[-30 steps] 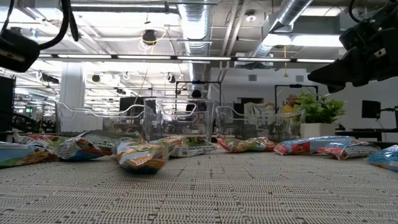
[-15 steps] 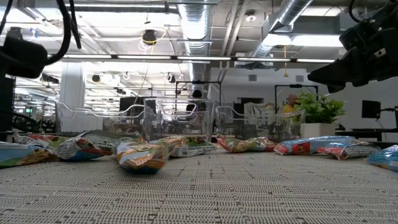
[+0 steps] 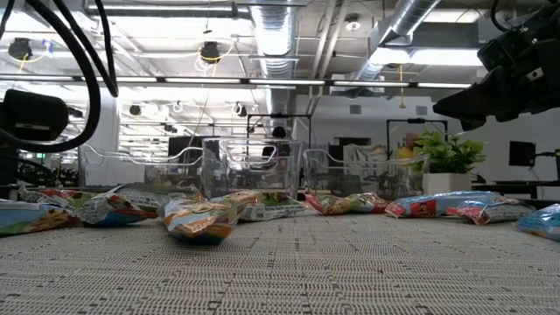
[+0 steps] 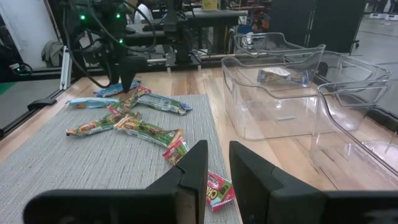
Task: Pick and place Granola Bars by type
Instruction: Put the blue granola bar into the left transparent bin
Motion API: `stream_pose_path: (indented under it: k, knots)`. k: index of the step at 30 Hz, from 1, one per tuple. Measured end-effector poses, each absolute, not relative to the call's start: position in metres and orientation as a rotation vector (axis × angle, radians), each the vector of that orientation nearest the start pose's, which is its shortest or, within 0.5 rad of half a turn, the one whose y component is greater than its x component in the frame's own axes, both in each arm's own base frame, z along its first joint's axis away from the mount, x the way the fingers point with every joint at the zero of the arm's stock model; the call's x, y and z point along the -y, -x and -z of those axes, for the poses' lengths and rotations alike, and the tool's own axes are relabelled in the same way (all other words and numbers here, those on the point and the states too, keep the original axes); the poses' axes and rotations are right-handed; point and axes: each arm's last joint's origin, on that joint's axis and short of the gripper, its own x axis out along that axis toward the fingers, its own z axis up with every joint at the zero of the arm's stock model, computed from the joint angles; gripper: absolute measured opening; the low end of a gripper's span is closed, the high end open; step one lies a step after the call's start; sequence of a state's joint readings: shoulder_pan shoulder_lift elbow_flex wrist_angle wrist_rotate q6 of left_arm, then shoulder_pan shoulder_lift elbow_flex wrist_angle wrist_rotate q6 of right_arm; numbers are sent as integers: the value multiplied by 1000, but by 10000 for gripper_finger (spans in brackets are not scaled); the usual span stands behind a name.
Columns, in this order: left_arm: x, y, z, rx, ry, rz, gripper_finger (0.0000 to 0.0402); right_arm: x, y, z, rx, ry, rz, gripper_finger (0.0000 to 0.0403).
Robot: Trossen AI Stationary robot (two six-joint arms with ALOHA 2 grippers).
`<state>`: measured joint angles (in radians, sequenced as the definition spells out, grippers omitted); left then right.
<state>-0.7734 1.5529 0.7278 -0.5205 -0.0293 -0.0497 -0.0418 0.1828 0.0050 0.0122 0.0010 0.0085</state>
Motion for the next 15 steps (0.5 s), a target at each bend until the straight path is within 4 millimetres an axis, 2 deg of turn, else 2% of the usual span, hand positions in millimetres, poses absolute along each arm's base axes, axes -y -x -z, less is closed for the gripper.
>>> stream_pose_path:
  k: [6, 15]
  knots:
    - [172, -177, -134, -1278, -488, 591, 234, 5, -107, -151, -166, -12, 43, 59]
    - [173, -177, -134, -1288, -443, 579, 130, 5, -107, -151, -165, -12, 44, 59]
